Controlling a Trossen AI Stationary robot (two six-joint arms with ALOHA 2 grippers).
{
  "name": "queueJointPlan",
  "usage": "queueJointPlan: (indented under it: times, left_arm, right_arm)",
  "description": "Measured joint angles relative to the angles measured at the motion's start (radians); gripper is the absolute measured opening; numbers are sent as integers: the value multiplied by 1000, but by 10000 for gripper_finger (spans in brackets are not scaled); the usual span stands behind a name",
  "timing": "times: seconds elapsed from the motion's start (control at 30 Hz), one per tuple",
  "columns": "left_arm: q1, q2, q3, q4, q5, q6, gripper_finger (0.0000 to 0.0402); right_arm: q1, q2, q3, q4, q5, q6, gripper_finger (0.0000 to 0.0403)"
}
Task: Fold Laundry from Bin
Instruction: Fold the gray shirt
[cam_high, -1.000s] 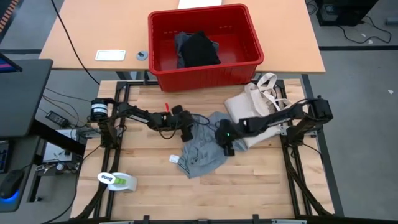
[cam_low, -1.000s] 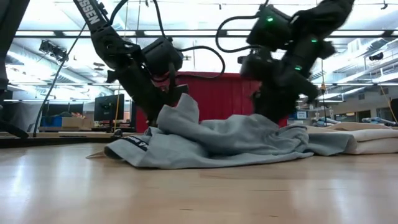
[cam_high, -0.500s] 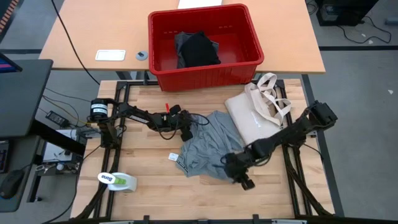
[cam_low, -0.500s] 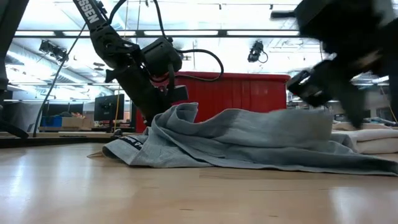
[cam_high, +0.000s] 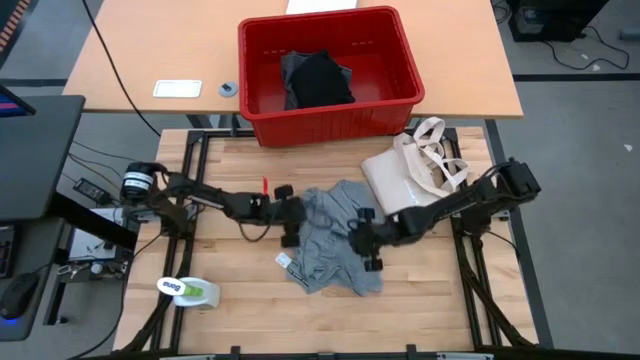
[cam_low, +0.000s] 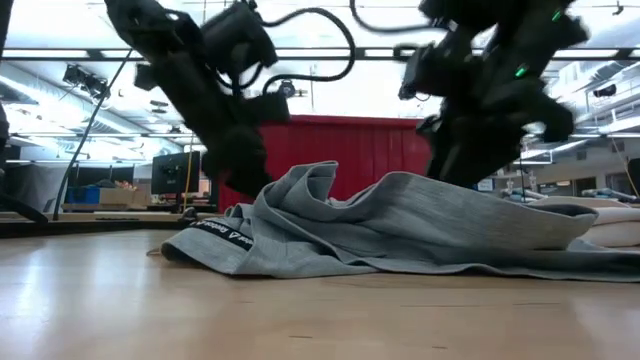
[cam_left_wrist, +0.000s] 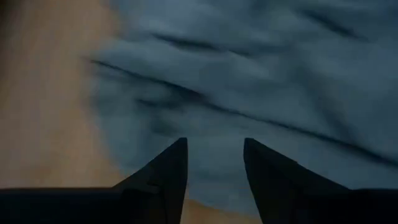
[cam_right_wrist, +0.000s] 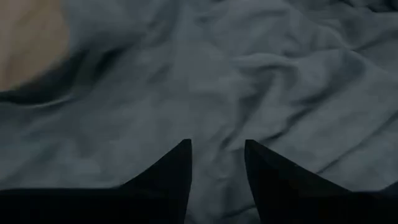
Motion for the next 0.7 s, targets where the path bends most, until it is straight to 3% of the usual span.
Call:
queueJointPlan:
  times: [0.07,0.13,0.4,0.53,0.63,0.7]
  left_arm:
    - [-44,-3,-2,-46,90,-24,164]
    - [-92,-3,-2,-66,117,-22,164]
    - [-189,8,1,105,-10,123,164]
    - [-182,4,0,247,-35,342,164]
    - [-161,1,2,393,-136,562,164]
    - [-139,1,3,489,-203,621,164]
  right_arm:
    - [-51,-12,-60,118,-23,-16,155]
    - [-95,-26,-137,278,-28,-28,155]
    - [-150,-46,-430,1161,136,-47,155]
    - [-147,-58,-492,1353,138,-104,155]
    - [-146,-58,-505,1428,138,-107,155]
    - [-146,-58,-500,1449,139,-107,155]
